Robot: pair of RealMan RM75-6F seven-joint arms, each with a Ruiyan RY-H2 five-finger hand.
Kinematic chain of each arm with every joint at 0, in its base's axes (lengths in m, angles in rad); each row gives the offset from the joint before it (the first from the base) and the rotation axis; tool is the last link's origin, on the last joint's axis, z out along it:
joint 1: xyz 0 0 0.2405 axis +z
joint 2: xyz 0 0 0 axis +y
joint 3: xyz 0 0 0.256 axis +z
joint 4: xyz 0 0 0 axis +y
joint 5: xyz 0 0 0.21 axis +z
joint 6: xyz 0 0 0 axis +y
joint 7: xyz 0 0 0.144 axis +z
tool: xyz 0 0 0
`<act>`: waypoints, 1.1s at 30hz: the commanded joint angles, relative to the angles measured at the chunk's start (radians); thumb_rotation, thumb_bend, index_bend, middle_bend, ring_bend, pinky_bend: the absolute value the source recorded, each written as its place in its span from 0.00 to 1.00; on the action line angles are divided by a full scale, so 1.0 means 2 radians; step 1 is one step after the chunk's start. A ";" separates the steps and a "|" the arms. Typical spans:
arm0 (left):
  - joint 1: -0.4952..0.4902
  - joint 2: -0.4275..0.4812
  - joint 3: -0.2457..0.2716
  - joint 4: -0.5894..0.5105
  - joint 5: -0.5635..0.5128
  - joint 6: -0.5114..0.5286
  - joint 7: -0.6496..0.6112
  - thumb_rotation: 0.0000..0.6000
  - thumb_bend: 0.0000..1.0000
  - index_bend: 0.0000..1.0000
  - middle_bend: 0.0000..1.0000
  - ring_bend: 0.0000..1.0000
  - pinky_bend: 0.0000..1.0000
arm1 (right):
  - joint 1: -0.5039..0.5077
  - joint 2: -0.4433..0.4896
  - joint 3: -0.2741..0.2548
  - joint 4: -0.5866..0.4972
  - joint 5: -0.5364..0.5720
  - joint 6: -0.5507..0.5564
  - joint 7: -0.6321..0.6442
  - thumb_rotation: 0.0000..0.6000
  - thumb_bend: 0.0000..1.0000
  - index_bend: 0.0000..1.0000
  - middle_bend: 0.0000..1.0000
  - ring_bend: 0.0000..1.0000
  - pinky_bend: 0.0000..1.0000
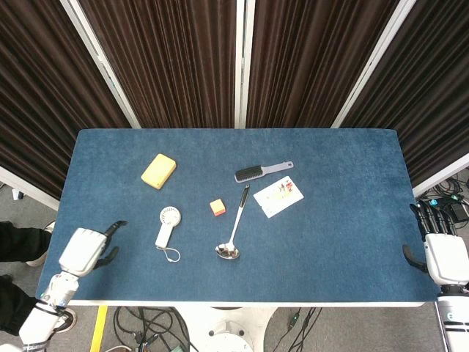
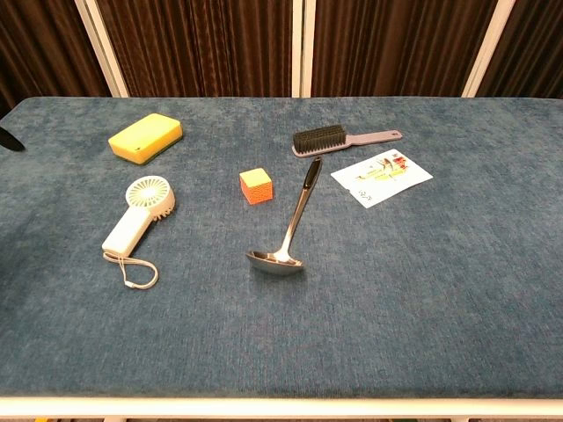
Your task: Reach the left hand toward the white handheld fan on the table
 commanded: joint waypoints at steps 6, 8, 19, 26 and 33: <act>-0.044 -0.040 0.007 0.020 0.003 -0.067 0.001 1.00 0.39 0.21 0.82 0.83 0.84 | 0.005 0.007 0.000 -0.016 0.004 -0.010 -0.006 1.00 0.26 0.00 0.00 0.00 0.00; -0.051 -0.050 0.006 0.029 0.002 -0.074 -0.010 1.00 0.39 0.21 0.82 0.83 0.84 | 0.005 0.006 0.000 -0.015 0.008 -0.013 -0.006 1.00 0.25 0.00 0.00 0.00 0.00; -0.070 -0.088 0.004 0.074 -0.010 -0.094 -0.024 1.00 0.39 0.21 0.82 0.83 0.84 | 0.009 0.009 0.000 -0.017 0.016 -0.027 0.005 1.00 0.26 0.00 0.00 0.00 0.00; -0.077 -0.100 0.002 0.085 -0.024 -0.103 -0.026 1.00 0.39 0.21 0.82 0.83 0.84 | 0.009 0.012 0.001 -0.018 0.020 -0.028 0.012 1.00 0.26 0.00 0.00 0.00 0.00; -0.084 -0.102 0.001 0.089 -0.035 -0.112 -0.022 1.00 0.39 0.21 0.82 0.83 0.84 | 0.010 0.013 0.000 -0.018 0.021 -0.031 0.013 1.00 0.26 0.00 0.00 0.00 0.00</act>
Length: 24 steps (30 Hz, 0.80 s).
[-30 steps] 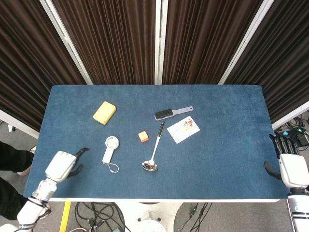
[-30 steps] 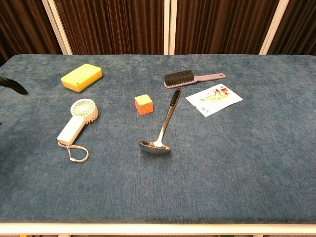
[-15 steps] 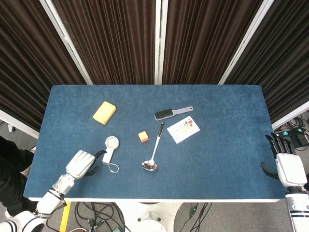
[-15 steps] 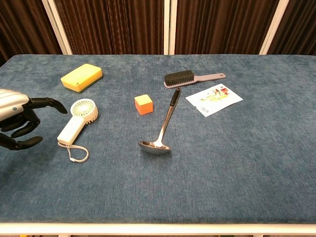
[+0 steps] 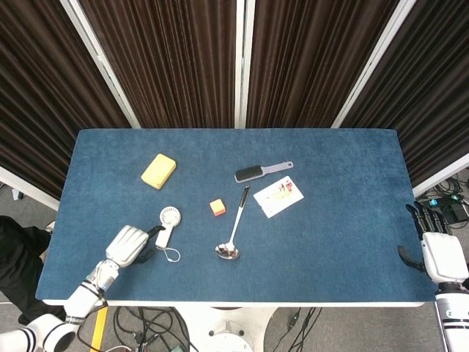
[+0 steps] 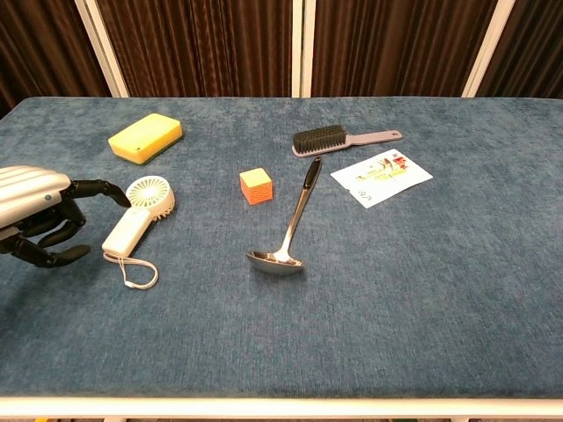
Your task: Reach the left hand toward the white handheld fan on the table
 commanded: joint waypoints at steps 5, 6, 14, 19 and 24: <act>-0.008 -0.003 -0.003 0.005 -0.011 -0.011 0.005 1.00 0.39 0.21 0.82 0.83 0.84 | 0.000 0.000 0.000 -0.001 0.002 0.001 -0.003 1.00 0.27 0.00 0.00 0.00 0.00; -0.009 -0.004 -0.003 0.006 -0.013 -0.012 0.005 1.00 0.39 0.21 0.82 0.83 0.84 | 0.000 0.000 0.000 -0.001 0.002 0.001 -0.003 1.00 0.27 0.00 0.00 0.00 0.00; -0.012 -0.007 0.000 0.014 -0.016 -0.013 0.000 1.00 0.39 0.21 0.82 0.83 0.84 | 0.000 -0.001 0.000 0.001 0.003 0.000 -0.003 1.00 0.27 0.00 0.00 0.00 0.00; -0.015 -0.010 0.001 0.018 -0.016 -0.014 -0.001 1.00 0.39 0.21 0.82 0.83 0.84 | 0.000 -0.001 0.000 0.002 0.004 0.000 -0.001 1.00 0.26 0.00 0.00 0.00 0.00; -0.018 -0.012 0.001 0.020 -0.020 -0.017 0.000 1.00 0.39 0.21 0.82 0.83 0.84 | 0.002 -0.001 0.000 0.001 0.003 -0.001 -0.002 1.00 0.25 0.00 0.00 0.00 0.00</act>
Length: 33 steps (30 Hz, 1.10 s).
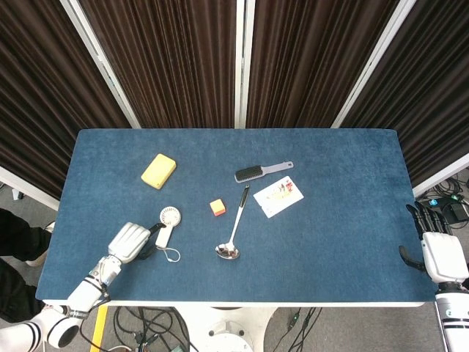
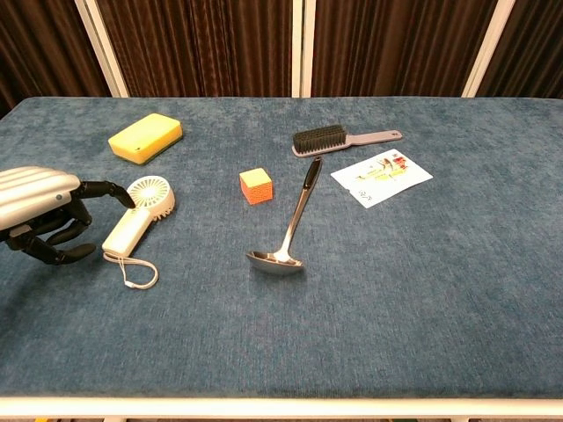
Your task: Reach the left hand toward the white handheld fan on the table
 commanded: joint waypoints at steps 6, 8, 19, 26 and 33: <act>-0.001 -0.001 0.003 0.003 -0.007 -0.006 0.001 1.00 0.39 0.21 0.82 0.83 0.84 | 0.000 0.000 0.000 0.002 0.003 -0.001 0.001 1.00 0.26 0.00 0.00 0.00 0.00; -0.002 -0.002 0.003 0.004 -0.009 -0.008 0.000 1.00 0.39 0.21 0.82 0.83 0.84 | 0.000 0.000 0.000 0.002 0.003 -0.001 0.002 1.00 0.26 0.00 0.00 0.00 0.00; -0.006 0.000 0.010 0.000 -0.011 -0.018 0.012 1.00 0.39 0.22 0.82 0.83 0.83 | -0.001 0.000 0.000 0.004 0.002 0.001 0.004 1.00 0.26 0.00 0.00 0.00 0.00; -0.007 0.000 0.015 0.005 0.004 -0.001 0.068 1.00 0.40 0.22 0.82 0.83 0.83 | -0.002 0.000 0.000 0.005 0.003 0.001 0.007 1.00 0.26 0.00 0.00 0.00 0.00; -0.008 -0.002 0.014 0.005 0.006 0.006 0.127 1.00 0.40 0.22 0.82 0.83 0.82 | -0.002 -0.001 0.000 0.008 0.003 -0.001 0.009 1.00 0.27 0.00 0.00 0.00 0.00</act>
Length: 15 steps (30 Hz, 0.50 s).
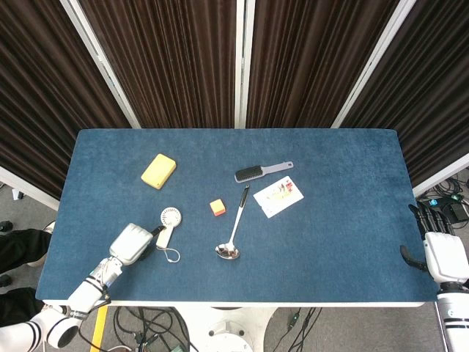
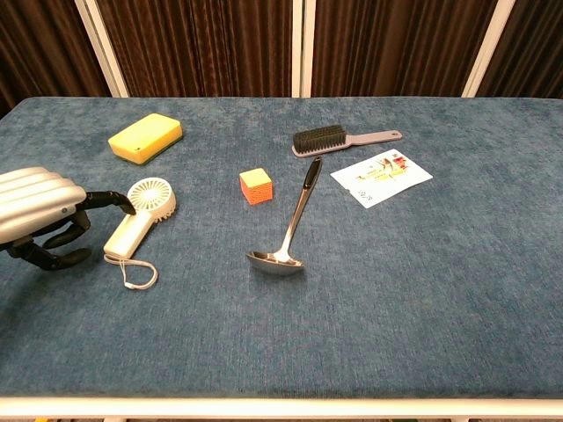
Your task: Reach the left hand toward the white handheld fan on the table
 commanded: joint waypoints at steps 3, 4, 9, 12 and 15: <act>-0.001 -0.001 -0.002 -0.002 0.000 0.006 0.029 1.00 0.40 0.22 0.82 0.83 0.82 | 0.000 0.000 0.000 0.001 0.001 0.000 0.002 1.00 0.27 0.00 0.00 0.00 0.00; 0.000 -0.001 -0.002 -0.003 -0.001 0.007 0.030 1.00 0.40 0.22 0.82 0.83 0.82 | 0.000 0.000 0.000 0.001 0.001 -0.001 0.003 1.00 0.27 0.00 0.00 0.00 0.00; 0.002 0.000 -0.007 -0.008 -0.006 0.013 0.015 1.00 0.40 0.22 0.82 0.83 0.82 | 0.000 0.001 0.000 0.001 0.001 -0.002 0.006 1.00 0.27 0.00 0.00 0.00 0.00; 0.005 0.003 -0.013 -0.013 -0.010 0.022 -0.003 1.00 0.40 0.22 0.82 0.83 0.82 | -0.001 0.002 0.000 0.001 0.000 -0.001 0.009 1.00 0.27 0.00 0.00 0.00 0.00; 0.009 0.009 -0.017 -0.018 -0.011 0.033 -0.027 1.00 0.40 0.22 0.82 0.83 0.82 | -0.002 0.002 0.000 0.003 0.001 -0.001 0.011 1.00 0.27 0.00 0.00 0.00 0.00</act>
